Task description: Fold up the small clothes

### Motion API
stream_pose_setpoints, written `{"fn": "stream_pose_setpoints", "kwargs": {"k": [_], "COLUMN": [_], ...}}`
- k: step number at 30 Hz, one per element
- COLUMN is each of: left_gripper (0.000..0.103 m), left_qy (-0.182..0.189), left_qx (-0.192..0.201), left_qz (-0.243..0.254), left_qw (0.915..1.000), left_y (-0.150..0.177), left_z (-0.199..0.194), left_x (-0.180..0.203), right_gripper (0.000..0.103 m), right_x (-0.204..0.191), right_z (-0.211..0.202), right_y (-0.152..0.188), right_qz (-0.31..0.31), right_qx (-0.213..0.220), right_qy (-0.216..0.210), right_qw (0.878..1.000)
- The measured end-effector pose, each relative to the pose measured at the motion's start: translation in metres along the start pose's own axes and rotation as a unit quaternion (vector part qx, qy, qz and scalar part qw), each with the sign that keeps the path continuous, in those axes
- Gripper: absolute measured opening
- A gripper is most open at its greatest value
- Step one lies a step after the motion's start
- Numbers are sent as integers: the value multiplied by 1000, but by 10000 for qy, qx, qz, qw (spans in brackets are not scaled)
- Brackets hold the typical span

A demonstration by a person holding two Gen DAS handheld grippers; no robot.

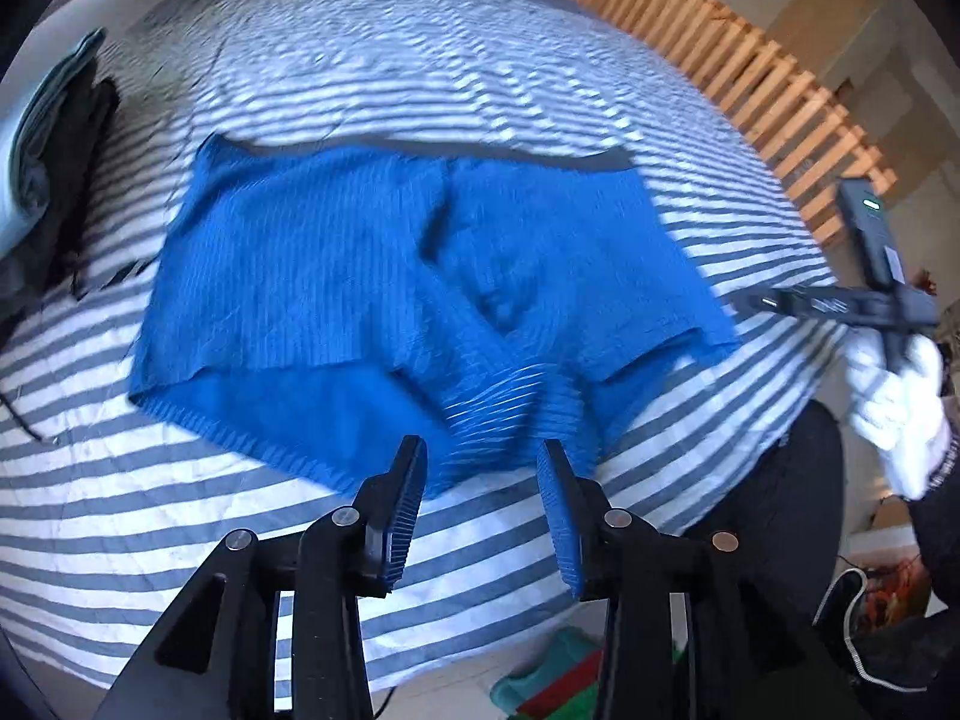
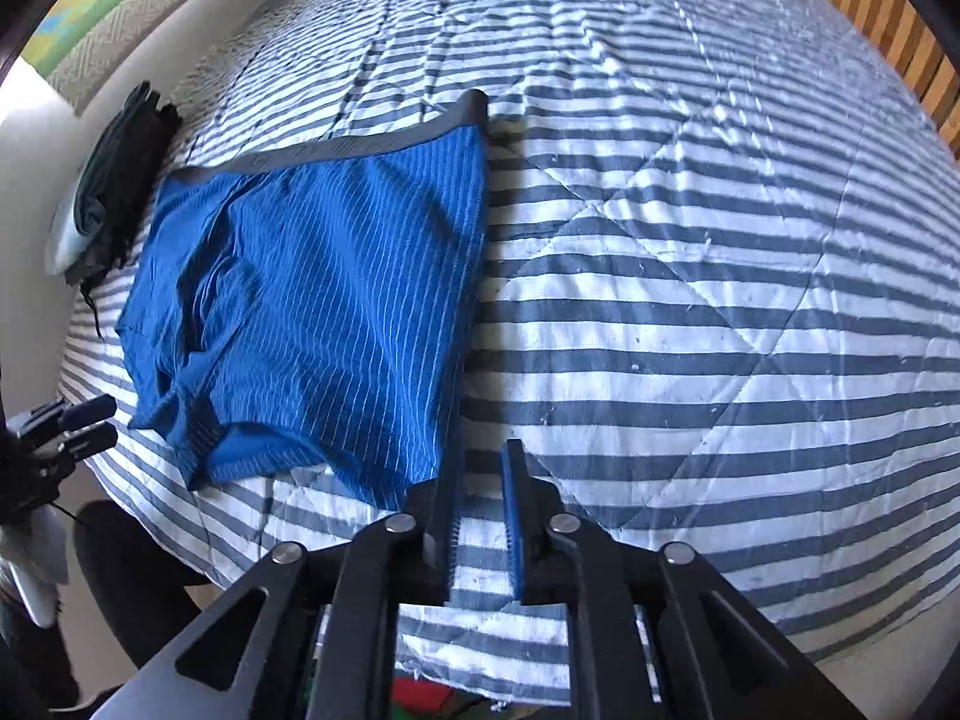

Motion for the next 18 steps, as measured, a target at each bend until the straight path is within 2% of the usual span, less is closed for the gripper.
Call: {"fn": "stream_pose_setpoints", "kwargs": {"k": [2, 4, 7, 10, 14, 18], "left_gripper": [41, 44, 45, 45, 45, 46], "left_qy": [114, 237, 443, 437, 448, 393], "left_qx": [281, 420, 224, 42, -221, -310], "left_qz": [243, 556, 1122, 1342, 1234, 1184], "left_qw": [9992, 9973, 9924, 9900, 9911, 9917], "left_y": [-7, -18, -38, -52, -72, -82], "left_z": [-3, 7, 38, 69, 104, 127], "left_x": [30, 69, 124, 154, 164, 170], "right_gripper": [32, 32, 32, 32, 32, 32], "right_x": [10, 23, 36, 40, 34, 31], "right_z": [-2, 0, 7, 13, 22, 23], "right_y": [-20, -49, -91, -121, -140, -146], "right_qz": [165, 369, 584, 574, 405, 211], "right_qx": [183, 242, 237, 115, -55, -139], "right_qy": [-90, -474, -954, -1416, -1246, -1296], "right_qw": [9997, 9979, 9934, 9882, 9914, 9913]}}
Point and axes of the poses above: each gripper's, at about its wrist camera, not at the fingertips, and z roughly the way its jaws point, x to its right, y to its underside, the point moved 2 cm from there along z, roughly the way its jaws point, and after that the axes turned 14 degrees about -x, right-handed, at the moved point
